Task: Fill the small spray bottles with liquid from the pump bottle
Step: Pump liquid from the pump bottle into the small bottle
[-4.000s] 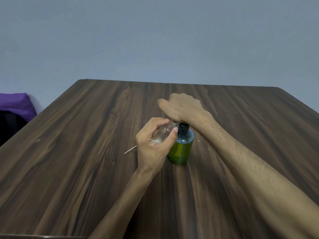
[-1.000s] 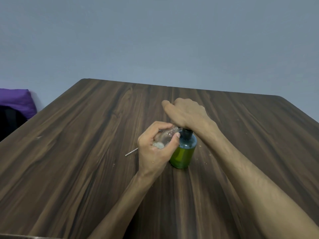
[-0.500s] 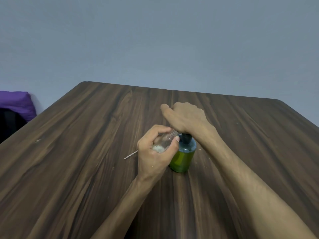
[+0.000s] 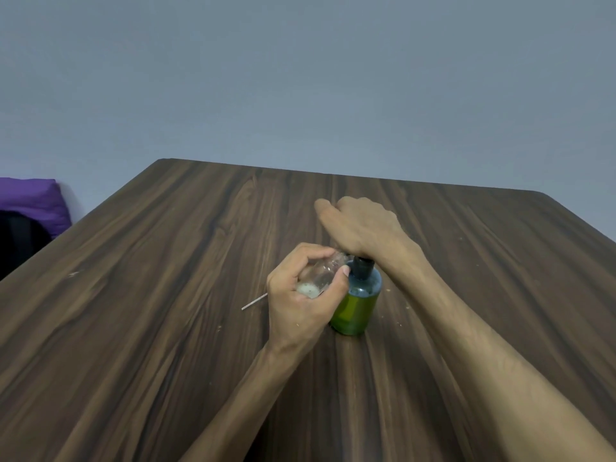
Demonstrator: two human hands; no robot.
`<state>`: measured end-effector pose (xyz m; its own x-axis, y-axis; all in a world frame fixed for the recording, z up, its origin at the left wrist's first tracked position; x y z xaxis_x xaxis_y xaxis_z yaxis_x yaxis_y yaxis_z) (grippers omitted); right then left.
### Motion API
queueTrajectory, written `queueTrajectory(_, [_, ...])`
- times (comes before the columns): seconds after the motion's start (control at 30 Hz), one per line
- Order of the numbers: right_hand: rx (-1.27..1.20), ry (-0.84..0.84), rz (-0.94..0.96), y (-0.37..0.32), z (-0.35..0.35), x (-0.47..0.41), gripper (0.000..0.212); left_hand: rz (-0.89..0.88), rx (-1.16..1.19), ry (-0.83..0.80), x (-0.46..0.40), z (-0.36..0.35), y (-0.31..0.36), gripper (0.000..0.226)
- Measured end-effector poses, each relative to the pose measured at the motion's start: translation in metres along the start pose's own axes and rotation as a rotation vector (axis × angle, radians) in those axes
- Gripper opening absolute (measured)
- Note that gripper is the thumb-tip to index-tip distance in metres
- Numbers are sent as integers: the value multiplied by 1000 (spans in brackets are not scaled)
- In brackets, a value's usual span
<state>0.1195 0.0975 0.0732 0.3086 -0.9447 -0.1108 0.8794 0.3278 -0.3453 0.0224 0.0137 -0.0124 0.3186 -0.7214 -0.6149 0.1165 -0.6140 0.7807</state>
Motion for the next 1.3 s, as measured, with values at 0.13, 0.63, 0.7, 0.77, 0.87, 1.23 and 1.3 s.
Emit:
queueTrajectory(0.13, [18,16,10,-2,3,0,44,-5,2,1,1,2,2,19])
queueTrajectory(0.63, [32,31,14,-3,2,1,46,19,24,7,1,1,1,18])
queueTrajectory(0.7, [8,73,10,-2,6,3,46,3,9,5,0,1,1,18])
queueTrajectory(0.77, [21,51,19,-4,3,2,46,-12,-5,7,-1,0,2,17])
queueTrajectory(0.87, [40,28,14,-4,2,1,46,-7,-6,8,0,1,1,18])
queueTrajectory(1.23, [25,85,23,-3,7,1,46,-11,-3,3,-1,0,-1,18])
queueTrajectory(1.3, [57,37,19,-4,1,0,47,-2,-5,8,-1,1,-1,18])
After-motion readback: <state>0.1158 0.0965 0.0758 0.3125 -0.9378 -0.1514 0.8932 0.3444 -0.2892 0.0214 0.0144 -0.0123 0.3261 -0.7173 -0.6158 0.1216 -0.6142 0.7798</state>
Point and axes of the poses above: each hand's wrist, its own x-axis away from the middle knuckle, its own z-axis out of the back of the hand, y = z × x, the point moved 7 cm from there along -x, towards the middle knuckle, and after that the axes turned 5 degrees about z, right-handed, at the moved point
